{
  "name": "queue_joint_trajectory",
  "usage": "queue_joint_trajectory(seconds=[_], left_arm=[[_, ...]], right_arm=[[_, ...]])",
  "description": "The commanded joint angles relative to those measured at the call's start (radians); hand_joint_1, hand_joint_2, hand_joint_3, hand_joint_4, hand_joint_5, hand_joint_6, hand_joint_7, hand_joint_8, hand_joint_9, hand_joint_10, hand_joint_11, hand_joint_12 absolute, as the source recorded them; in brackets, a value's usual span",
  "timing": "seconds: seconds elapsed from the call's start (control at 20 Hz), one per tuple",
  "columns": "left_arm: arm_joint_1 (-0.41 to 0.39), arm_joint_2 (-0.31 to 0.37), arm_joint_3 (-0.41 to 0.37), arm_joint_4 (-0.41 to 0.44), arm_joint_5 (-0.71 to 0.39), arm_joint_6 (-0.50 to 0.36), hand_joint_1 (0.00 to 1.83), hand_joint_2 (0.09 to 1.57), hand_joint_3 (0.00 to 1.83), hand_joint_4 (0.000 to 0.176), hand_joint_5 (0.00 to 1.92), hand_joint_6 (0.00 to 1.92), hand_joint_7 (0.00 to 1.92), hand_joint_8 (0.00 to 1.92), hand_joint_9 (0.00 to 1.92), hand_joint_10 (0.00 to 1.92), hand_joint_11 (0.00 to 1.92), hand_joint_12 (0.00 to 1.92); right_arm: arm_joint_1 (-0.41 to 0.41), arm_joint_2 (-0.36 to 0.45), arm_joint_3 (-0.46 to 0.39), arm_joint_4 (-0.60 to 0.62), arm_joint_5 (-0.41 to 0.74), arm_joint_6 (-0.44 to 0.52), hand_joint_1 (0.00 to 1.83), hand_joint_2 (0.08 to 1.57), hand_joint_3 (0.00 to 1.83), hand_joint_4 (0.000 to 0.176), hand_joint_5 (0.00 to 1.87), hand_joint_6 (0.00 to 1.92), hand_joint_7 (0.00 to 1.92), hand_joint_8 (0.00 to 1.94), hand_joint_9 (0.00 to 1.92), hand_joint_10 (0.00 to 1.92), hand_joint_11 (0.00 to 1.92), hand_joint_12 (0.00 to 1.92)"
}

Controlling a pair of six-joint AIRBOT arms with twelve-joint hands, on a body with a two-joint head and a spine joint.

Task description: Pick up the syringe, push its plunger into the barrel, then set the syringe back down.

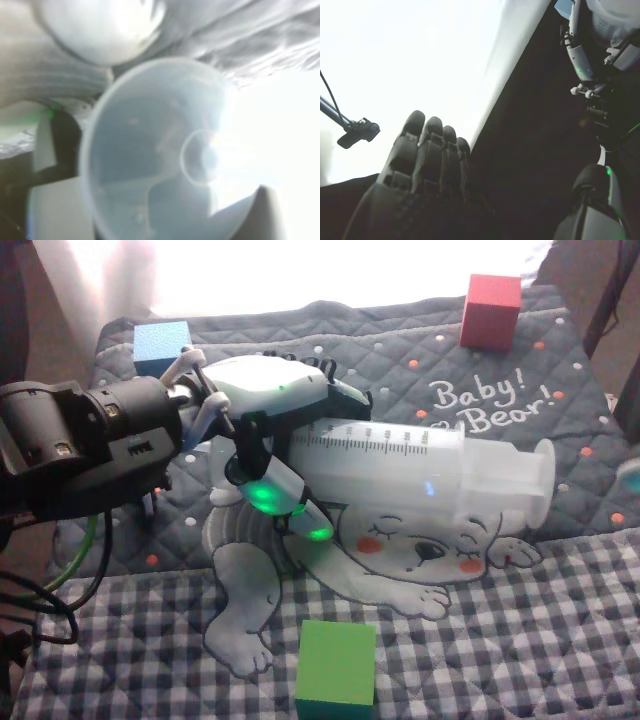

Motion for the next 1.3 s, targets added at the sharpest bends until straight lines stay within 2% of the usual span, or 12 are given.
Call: queue_joint_trajectory(seconds=[0.0,0.05,0.1,0.25,0.3,0.35,0.45,0.55,0.65,0.9,1.0,1.25], left_arm=[[-0.006,0.008,0.003,-0.023,-0.081,-0.004,1.61,1.08,0.0,0.155,1.01,1.92,1.29,1.92,1.53,1.92,1.6,1.92],[-0.006,0.012,0.003,-0.034,-0.089,-0.004,1.62,1.07,0.0,0.159,1.02,1.92,1.3,1.92,1.54,1.92,1.6,1.92],[-0.006,0.017,0.001,-0.045,-0.103,-0.004,1.59,1.07,0.0,0.166,1.08,1.92,1.34,1.92,1.53,1.92,1.6,1.92],[-0.012,0.027,-0.007,-0.057,-0.123,-0.004,1.53,1.08,0.0,0.168,1.11,1.92,1.33,1.92,1.52,1.92,1.59,1.92],[-0.014,0.033,-0.013,-0.064,-0.133,-0.004,1.51,1.08,0.0,0.168,1.13,1.92,1.32,1.92,1.51,1.92,1.58,1.92],[-0.017,0.044,-0.022,-0.071,-0.145,-0.004,1.51,1.09,0.0,0.166,1.15,1.92,1.31,1.92,1.5,1.92,1.56,1.92],[-0.023,0.062,-0.037,-0.077,-0.165,-0.004,1.49,1.12,0.01,0.159,1.16,1.92,1.32,1.92,1.48,1.92,1.53,1.92],[-0.033,0.076,-0.046,-0.079,-0.181,-0.004,1.49,1.11,0.01,0.152,1.19,1.92,1.37,1.92,1.51,1.92,1.54,1.92],[-0.037,0.092,-0.053,-0.103,-0.217,-0.004,1.5,1.13,0.0,0.0,1.24,1.92,1.4,1.92,1.51,1.92,1.51,1.92],[-0.054,0.128,-0.078,-0.132,-0.295,-0.004,1.56,1.12,0.0,0.0,1.26,1.92,1.43,1.92,1.55,1.92,1.55,1.92],[-0.057,0.138,-0.083,-0.146,-0.323,-0.004,1.6,1.12,0.0,0.0,1.22,1.92,1.42,1.92,1.57,1.92,1.62,1.92],[-0.072,0.178,-0.094,-0.192,-0.399,-0.004,1.68,1.1,0.0,0.0,1.26,1.92,1.45,1.92,1.59,1.92,1.61,1.92]], right_arm=[[0.009,0.005,0.004,0.012,0.121,0.007,0.64,0.62,0.0,0.02,0.09,0.0,0.14,0.0,0.16,0.0,0.02,0.3],[0.009,0.005,0.004,0.012,0.121,0.007,0.62,0.66,0.02,0.017,0.09,0.0,0.14,0.0,0.16,0.0,0.03,0.3],[0.009,0.005,0.004,0.011,0.121,0.007,0.57,0.75,0.0,0.0,0.11,0.0,0.15,0.0,0.17,0.0,0.0,0.43],[0.009,0.005,0.004,0.01,0.121,0.009,0.47,0.78,0.0,0.0,0.15,0.0,0.18,0.0,0.21,0.0,0.0,0.55],[0.009,0.006,0.004,0.01,0.121,0.013,0.3,0.88,0.01,0.0,0.17,0.0,0.2,0.0,0.22,0.0,0.0,0.59],[0.009,0.006,0.004,0.009,0.121,0.015,0.23,0.9,0.01,0.0,0.17,0.0,0.2,0.0,0.22,0.0,0.0,0.57],[0.009,0.006,0.004,0.009,0.121,0.017,0.07,0.91,0.0,0.0,0.07,0.0,0.13,0.0,0.12,0.0,0.0,0.28],[0.009,0.001,0.004,0.009,0.121,0.024,0.1,0.89,0.0,0.0,0.05,0.0,0.13,0.0,0.13,0.0,0.0,0.29],[0.009,-0.008,0.004,0.01,0.122,0.026,0.11,0.9,0.0,0.0,0.04,0.0,0.12,0.0,0.12,0.0,0.0,0.26],[0.009,-0.023,0.005,0.011,0.122,0.027,0.07,0.99,0.01,0.0,0.07,0.0,0.1,0.0,0.11,0.0,0.0,0.29],[0.009,-0.029,0.005,0.011,0.122,0.027,0.05,1.02,0.01,0.0,0.12,0.0,0.15,0.0,0.16,0.0,0.0,0.43],[0.011,-0.053,0.006,0.012,0.122,0.027,0.04,0.96,0.0,0.0,0.17,0.0,0.19,0.0,0.17,0.0,0.0,0.43]])
